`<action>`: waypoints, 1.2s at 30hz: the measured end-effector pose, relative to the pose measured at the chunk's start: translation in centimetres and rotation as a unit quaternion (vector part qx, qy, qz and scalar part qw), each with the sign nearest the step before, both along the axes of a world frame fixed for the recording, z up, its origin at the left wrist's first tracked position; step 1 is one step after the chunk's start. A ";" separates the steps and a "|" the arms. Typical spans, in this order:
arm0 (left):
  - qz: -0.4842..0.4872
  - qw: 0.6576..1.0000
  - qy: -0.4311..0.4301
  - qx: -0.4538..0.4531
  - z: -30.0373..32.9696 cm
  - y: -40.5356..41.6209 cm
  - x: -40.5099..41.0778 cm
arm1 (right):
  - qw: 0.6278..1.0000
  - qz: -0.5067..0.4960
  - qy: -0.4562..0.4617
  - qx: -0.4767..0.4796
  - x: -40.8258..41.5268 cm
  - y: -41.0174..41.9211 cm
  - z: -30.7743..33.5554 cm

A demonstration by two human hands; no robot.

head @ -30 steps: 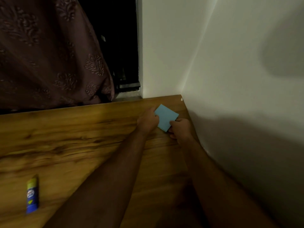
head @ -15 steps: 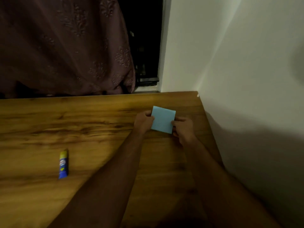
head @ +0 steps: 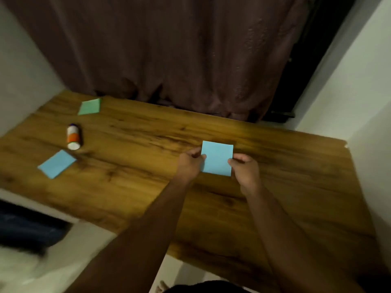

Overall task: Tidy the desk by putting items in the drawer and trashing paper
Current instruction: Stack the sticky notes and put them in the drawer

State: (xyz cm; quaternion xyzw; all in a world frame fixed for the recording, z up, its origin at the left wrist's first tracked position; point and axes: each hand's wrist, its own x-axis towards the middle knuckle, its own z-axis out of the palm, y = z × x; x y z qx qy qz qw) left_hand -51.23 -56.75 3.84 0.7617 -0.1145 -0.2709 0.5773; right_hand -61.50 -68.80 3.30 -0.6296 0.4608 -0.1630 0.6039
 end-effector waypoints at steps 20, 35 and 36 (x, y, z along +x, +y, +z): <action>0.236 0.970 0.061 0.006 -1.3 31.7 11.6 | 0.972 0.233 0.040 0.019 17.9 28.3 -0.8; 0.339 0.932 0.113 0.059 -3.9 38.1 21.3 | 0.934 0.352 0.047 -0.047 32.2 34.5 -3.8; 0.344 0.929 0.116 0.067 -4.1 38.1 21.6 | 0.929 0.363 0.048 -0.060 33.1 34.8 -3.8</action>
